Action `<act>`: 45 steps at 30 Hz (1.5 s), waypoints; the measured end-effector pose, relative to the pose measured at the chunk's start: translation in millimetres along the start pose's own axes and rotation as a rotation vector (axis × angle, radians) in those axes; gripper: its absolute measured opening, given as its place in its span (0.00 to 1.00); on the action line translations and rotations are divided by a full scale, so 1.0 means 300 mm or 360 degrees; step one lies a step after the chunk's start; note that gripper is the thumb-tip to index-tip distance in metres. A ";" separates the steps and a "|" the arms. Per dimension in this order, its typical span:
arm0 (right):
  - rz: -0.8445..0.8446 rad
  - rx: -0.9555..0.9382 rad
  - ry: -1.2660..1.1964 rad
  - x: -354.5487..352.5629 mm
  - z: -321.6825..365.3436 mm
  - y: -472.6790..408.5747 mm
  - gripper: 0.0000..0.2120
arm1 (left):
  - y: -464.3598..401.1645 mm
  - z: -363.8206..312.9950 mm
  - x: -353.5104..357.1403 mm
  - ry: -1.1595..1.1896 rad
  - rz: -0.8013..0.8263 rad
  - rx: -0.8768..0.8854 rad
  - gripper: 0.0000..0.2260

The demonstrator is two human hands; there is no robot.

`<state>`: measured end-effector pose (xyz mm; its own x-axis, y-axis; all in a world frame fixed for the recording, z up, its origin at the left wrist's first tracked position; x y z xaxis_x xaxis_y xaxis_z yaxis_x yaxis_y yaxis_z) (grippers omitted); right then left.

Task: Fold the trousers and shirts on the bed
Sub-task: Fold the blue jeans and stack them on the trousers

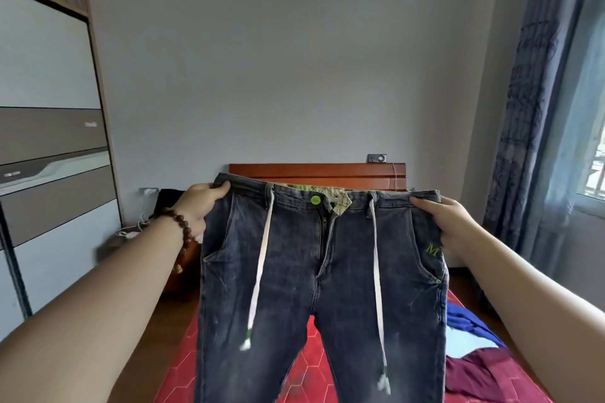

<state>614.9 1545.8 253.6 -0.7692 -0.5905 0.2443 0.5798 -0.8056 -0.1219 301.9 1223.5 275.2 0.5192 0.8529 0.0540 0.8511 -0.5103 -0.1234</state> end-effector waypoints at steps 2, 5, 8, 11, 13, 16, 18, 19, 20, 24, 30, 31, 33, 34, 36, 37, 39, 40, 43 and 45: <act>-0.0229 0.0055 0.0012 0.028 -0.002 0.001 0.07 | -0.010 0.034 0.008 -0.0041 -0.0203 -0.0134 0.12; -0.0417 0.0171 -0.0133 0.083 -0.006 0.015 0.09 | -0.002 0.069 0.064 0.0107 -0.0340 -0.0282 0.18; -0.0415 0.0153 -0.0312 0.163 -0.004 0.042 0.08 | 0.026 0.065 0.174 0.0282 -0.0333 -0.0316 0.22; -0.0252 0.0105 -0.0483 0.269 0.005 0.084 0.06 | 0.082 0.046 0.307 0.0432 -0.0225 -0.0321 0.24; -0.0073 0.0092 -0.0606 0.350 0.009 0.116 0.07 | 0.123 0.032 0.405 0.0566 -0.0044 -0.0306 0.24; 0.0157 0.0069 -0.0686 0.454 0.011 0.177 0.09 | 0.203 0.017 0.517 0.0644 0.0074 -0.0193 0.21; 0.0301 0.0089 -0.0713 0.498 0.010 0.212 0.16 | 0.246 0.017 0.562 0.0616 0.0133 -0.0069 0.18; 0.0388 0.0130 -0.0740 0.513 0.012 0.227 0.20 | 0.265 0.017 0.578 0.0612 0.0208 -0.0001 0.18; 0.0471 0.0164 -0.0756 0.522 0.015 0.236 0.24 | 0.286 0.016 0.589 0.0587 0.0298 0.0075 0.18; 0.0689 0.0194 -0.0688 0.498 0.029 0.228 0.31 | 0.313 0.014 0.600 -0.0069 0.0364 0.0580 0.15; 0.0605 -0.0390 0.0516 0.426 0.107 0.184 0.20 | 0.271 -0.019 0.517 0.0069 0.0280 0.0585 0.06; 0.0473 -0.0634 0.0892 0.412 0.140 0.181 0.22 | 0.267 -0.023 0.509 0.0092 0.0345 0.0586 0.07; 0.0394 -0.1088 0.1454 0.405 0.215 0.185 0.32 | 0.269 -0.036 0.506 0.0052 0.0518 0.0644 0.10; 0.0515 -0.1229 0.1633 0.415 0.245 0.190 0.37 | 0.273 -0.044 0.508 0.0011 0.0619 0.0683 0.10; 0.0817 -0.1264 0.1868 0.442 0.282 0.193 0.40 | 0.285 -0.065 0.516 -0.0054 0.0758 0.0751 0.09; 0.0883 -0.1239 0.1958 0.453 0.293 0.191 0.37 | 0.292 -0.078 0.520 -0.0081 0.0773 0.0792 0.09; 0.0876 -0.1246 0.2085 0.473 0.303 0.187 0.25 | 0.302 -0.097 0.525 -0.0129 0.0655 0.0877 0.08; 0.0856 -0.1272 0.2095 0.478 0.303 0.188 0.21 | 0.308 -0.102 0.525 -0.0147 0.0517 0.0914 0.08; 0.0778 -0.1346 0.1930 0.477 0.304 0.195 0.14 | 0.336 -0.104 0.503 -0.0244 -0.0029 0.1170 0.12; 0.0734 -0.1343 0.1804 0.469 0.307 0.202 0.11 | 0.351 -0.102 0.499 -0.0352 -0.0103 0.1372 0.12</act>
<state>566.7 1418.3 369.3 -0.5900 -0.1980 -0.7827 0.8064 -0.0971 -0.5833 471.6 1294.0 300.6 0.3694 0.9244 -0.0951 0.4777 -0.2767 -0.8338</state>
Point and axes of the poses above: each hand's wrist, its own y-axis away from the middle knuckle, its own x-axis out of the palm, z = x × y, the point moved 4 cm from there along -y, towards the middle knuckle, and after that the axes turned 1 degree about -x, right-handed, at the moved point
